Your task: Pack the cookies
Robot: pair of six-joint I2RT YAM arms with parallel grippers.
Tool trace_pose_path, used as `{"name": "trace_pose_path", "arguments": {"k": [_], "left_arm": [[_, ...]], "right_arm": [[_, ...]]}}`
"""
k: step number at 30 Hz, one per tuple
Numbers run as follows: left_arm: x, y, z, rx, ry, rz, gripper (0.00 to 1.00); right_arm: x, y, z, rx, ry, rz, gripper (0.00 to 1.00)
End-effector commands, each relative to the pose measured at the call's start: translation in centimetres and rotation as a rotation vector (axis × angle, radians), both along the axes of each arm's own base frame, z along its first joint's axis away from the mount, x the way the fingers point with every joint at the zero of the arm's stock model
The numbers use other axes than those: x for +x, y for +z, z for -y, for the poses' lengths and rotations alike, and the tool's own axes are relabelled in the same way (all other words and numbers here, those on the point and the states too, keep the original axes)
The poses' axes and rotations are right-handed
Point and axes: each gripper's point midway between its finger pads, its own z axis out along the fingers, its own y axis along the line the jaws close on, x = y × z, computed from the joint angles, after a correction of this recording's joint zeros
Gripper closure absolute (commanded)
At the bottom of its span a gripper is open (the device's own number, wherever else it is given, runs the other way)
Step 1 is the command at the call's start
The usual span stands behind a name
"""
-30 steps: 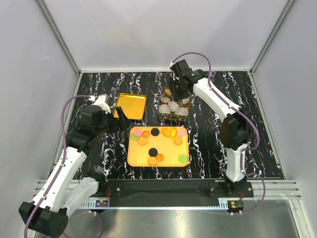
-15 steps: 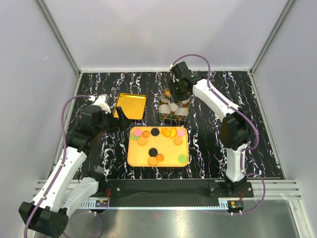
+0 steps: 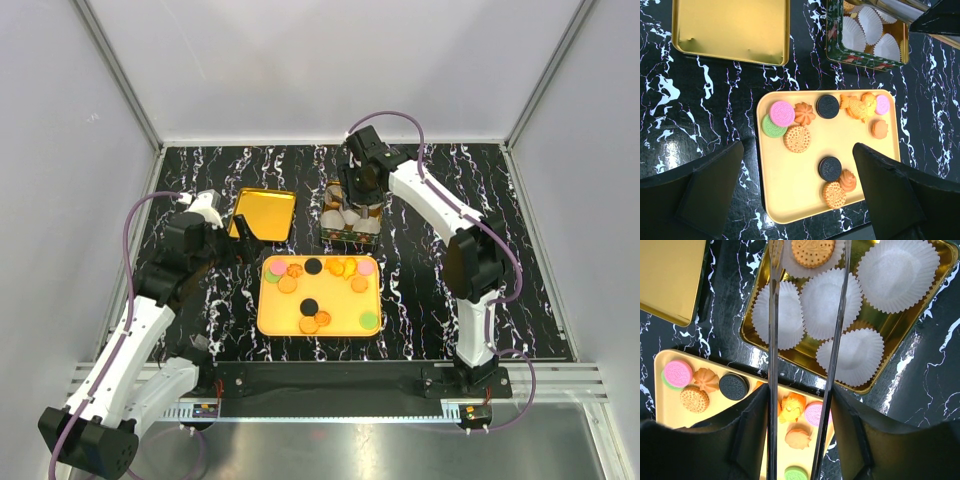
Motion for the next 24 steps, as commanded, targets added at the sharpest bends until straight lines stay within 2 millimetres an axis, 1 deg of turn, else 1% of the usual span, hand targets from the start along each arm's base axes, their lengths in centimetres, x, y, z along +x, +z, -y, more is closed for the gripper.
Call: {"name": "trace_pose_path", "arguments": {"k": [1,2,3,4,5,6,7,8,9,10,11,12,13,14,15,16,17,18,19,20,22,24], "left_arm": [[0.6,0.9,0.0,-0.011,-0.001,0.044,0.01],[0.5,0.9,0.1,-0.012,-0.003,0.043,0.01],[0.6,1.0,0.1,-0.014,-0.005,0.044,0.01],[0.6,0.9,0.1,-0.013,-0.005,0.043,0.01],[0.6,0.9,0.1,-0.013,-0.005,0.043,0.01],[0.5,0.8,0.2,-0.014,-0.007,0.04,0.01],[0.5,0.9,0.2,-0.018,-0.011,0.043,0.01],[0.5,0.8,0.3,-0.018,-0.013,0.042,0.01],[0.6,0.9,0.3,-0.02,-0.013,0.041,0.01],[0.6,0.9,0.3,-0.02,-0.011,0.041,0.01],[0.7,0.9,0.3,-0.019,-0.01,0.041,0.01],[0.7,0.9,0.3,-0.019,-0.01,0.039,0.01],[0.7,0.8,0.3,-0.019,-0.011,0.036,0.01],[0.8,0.8,0.3,-0.021,-0.012,0.036,0.01],[0.7,0.8,0.4,-0.023,-0.015,0.034,0.01],[0.8,0.7,0.3,-0.023,-0.014,0.031,0.01],[0.8,0.7,0.4,-0.025,-0.017,0.032,0.01],[0.8,0.5,0.4,-0.024,-0.017,0.025,0.01],[0.8,0.6,0.4,-0.024,-0.017,0.027,0.01],[0.8,0.6,0.4,-0.024,-0.017,0.027,0.01],[0.8,0.5,0.4,-0.024,-0.017,0.024,0.01],[0.8,0.5,0.4,-0.025,-0.016,0.025,0.01]], "right_arm": [[0.8,5.0,0.0,0.053,-0.003,0.107,0.44],[0.5,5.3,0.1,0.057,-0.004,0.111,0.44],[0.1,6.7,0.3,0.073,-0.005,0.136,0.45],[-0.2,7.5,0.4,0.086,-0.005,0.147,0.45],[-0.8,7.7,0.2,0.104,0.009,0.137,0.46],[-1.6,9.3,0.2,0.138,0.022,0.155,0.47],[-2.2,9.8,0.1,0.157,0.026,0.155,0.48],[-3.0,9.5,0.1,0.166,0.033,0.139,0.48],[-4.1,10.8,-0.2,0.191,0.051,0.158,0.48],[-4.9,11.0,-0.4,0.195,0.06,0.161,0.48],[-5.8,10.2,-0.5,0.184,0.065,0.142,0.49],[-7.3,10.8,-1.1,0.182,0.09,0.154,0.49],[-8.2,10.6,-1.3,0.173,0.104,0.149,0.49],[-9.5,10.2,-1.4,0.158,0.12,0.138,0.49],[-10.5,9.9,-1.7,0.156,0.138,0.127,0.48],[-12.1,9.6,-2.8,0.151,0.18,0.114,0.48],[-13.2,8.7,-2.8,0.133,0.192,0.091,0.48],[-13.9,8.6,-2.8,0.127,0.201,0.089,0.48],[-15.1,8.3,-3.5,0.126,0.226,0.073,0.48],[-16.0,7.5,-3.6,0.12,0.24,0.049,0.48],[-18.0,7.2,-4.6,0.144,0.285,0.019,0.48],[-19.2,6.5,-5.3,0.151,0.313,-0.013,0.47]]}}
